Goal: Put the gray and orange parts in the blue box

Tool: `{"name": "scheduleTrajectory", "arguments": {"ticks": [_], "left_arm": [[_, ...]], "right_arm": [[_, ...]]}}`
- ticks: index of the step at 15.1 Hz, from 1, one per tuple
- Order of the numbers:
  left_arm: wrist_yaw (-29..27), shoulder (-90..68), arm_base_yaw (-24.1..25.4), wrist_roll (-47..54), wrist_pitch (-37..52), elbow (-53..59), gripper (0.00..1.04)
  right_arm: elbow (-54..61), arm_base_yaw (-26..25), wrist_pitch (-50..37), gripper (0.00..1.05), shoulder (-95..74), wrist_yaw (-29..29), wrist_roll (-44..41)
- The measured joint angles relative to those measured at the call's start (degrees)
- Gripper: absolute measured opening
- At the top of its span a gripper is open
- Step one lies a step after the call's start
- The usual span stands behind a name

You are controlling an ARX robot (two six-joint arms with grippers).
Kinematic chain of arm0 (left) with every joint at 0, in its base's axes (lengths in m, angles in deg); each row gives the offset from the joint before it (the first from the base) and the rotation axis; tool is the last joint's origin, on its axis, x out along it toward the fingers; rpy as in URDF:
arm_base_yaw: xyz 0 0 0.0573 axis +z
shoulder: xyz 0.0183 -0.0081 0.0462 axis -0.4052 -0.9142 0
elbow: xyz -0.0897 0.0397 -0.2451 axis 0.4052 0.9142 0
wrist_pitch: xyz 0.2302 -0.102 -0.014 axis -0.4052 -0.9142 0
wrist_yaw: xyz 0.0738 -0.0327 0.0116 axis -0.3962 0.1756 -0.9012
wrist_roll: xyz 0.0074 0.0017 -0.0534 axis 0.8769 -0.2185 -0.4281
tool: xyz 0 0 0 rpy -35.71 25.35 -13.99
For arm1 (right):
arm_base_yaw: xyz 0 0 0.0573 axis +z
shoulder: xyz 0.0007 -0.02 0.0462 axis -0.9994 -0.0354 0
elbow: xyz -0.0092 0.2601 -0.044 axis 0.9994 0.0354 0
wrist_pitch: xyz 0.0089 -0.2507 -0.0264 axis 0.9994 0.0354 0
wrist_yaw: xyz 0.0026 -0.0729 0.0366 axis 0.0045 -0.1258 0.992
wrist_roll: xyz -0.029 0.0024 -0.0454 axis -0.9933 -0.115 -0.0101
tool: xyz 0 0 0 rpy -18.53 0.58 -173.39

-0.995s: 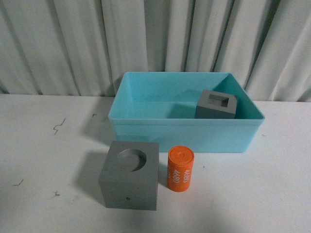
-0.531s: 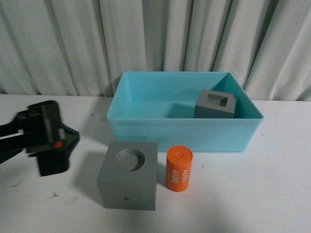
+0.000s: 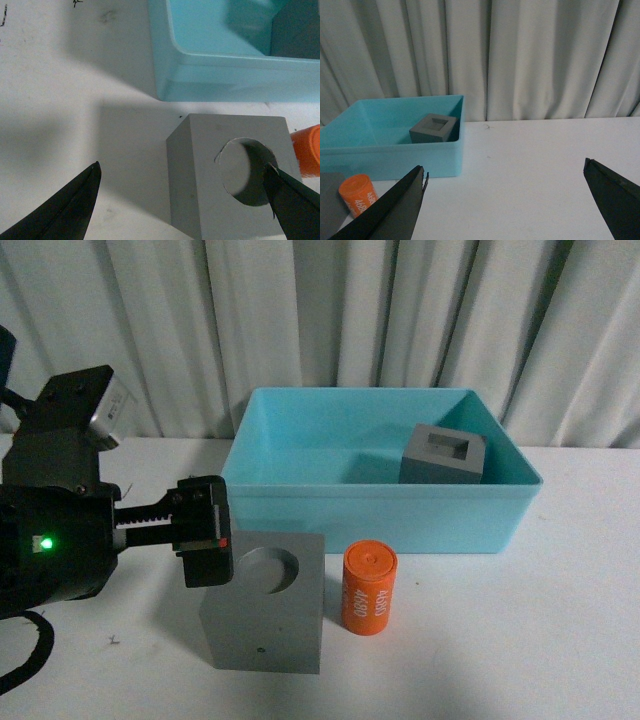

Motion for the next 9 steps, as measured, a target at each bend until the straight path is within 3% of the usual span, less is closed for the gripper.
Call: {"name": "scheduleTrajectory", "arguments": {"ticks": [9], "left_arm": [[0.87,-11.54,-1.86,1.66,3.04,-5.46,0.98]], "right_arm": [[0.00,0.00,0.00,0.98,0.00,0.02,0.00]]}}
